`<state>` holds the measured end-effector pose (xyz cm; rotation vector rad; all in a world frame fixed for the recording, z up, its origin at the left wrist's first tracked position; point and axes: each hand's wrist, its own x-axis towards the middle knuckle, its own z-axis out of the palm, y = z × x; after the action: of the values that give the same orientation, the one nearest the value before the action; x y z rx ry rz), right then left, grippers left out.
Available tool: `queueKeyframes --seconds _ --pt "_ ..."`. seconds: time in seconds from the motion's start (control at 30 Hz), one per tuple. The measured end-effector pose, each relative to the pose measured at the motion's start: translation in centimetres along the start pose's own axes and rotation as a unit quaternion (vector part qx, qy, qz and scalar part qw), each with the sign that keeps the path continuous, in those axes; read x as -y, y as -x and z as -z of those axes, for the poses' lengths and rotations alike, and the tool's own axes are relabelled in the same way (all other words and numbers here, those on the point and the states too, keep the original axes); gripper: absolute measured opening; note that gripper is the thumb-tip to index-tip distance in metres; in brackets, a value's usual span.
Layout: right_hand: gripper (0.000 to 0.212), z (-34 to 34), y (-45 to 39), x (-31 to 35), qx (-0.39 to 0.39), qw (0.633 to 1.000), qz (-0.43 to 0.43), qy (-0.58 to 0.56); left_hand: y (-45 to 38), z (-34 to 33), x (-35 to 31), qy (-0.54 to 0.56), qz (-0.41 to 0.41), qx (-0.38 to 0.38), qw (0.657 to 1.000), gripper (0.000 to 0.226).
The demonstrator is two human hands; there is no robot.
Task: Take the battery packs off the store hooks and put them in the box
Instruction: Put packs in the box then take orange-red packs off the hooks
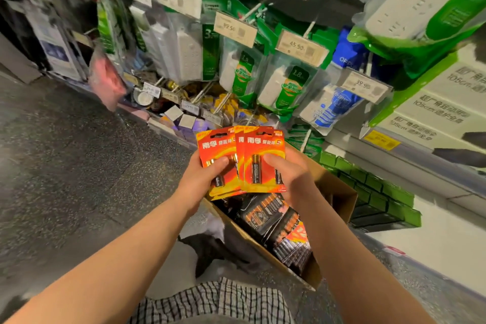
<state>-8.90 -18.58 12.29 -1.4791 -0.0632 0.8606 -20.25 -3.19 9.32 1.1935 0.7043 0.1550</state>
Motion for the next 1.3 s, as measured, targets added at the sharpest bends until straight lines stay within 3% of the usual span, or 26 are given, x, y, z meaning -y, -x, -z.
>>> queueKeyframes --seconds 0.23,0.37,0.5,0.9,1.03,1.17,1.23,1.3 --pt "0.009 -7.1 -1.5 0.4 0.047 0.994 0.003 0.094 0.4 4.4 -0.2 0.045 0.0 -0.057 0.997 0.098" --pt "0.012 -11.4 -2.0 0.5 0.06 0.99 0.022 0.127 0.5 7.7 -0.6 0.081 0.002 -0.092 0.992 0.075" --pt "0.01 -16.7 -2.7 0.5 0.086 0.988 0.015 0.129 0.7 12.2 -1.6 0.111 -0.005 -0.114 0.987 0.094" --pt "0.026 -38.9 -6.8 -0.1 0.074 0.982 0.066 0.161 0.3 32.4 -7.6 0.189 -0.06 -0.11 0.974 0.089" --pt "0.02 -46.3 -7.6 0.4 0.079 0.978 0.104 0.162 0.4 39.3 -9.7 0.186 -0.084 -0.132 0.97 0.117" --pt "0.014 -51.2 -8.2 1.3 0.053 0.969 0.142 0.193 0.0 43.2 -11.5 0.199 -0.111 -0.162 0.96 0.077" --pt "0.017 -52.9 -8.6 2.0 0.06 0.962 0.159 0.212 -0.4 44.3 -12.4 0.212 -0.122 -0.171 0.954 0.078" --pt "0.023 -54.3 -9.1 2.6 0.076 0.961 0.163 0.212 -0.9 45.3 -13.3 0.226 -0.132 -0.177 0.949 0.094"
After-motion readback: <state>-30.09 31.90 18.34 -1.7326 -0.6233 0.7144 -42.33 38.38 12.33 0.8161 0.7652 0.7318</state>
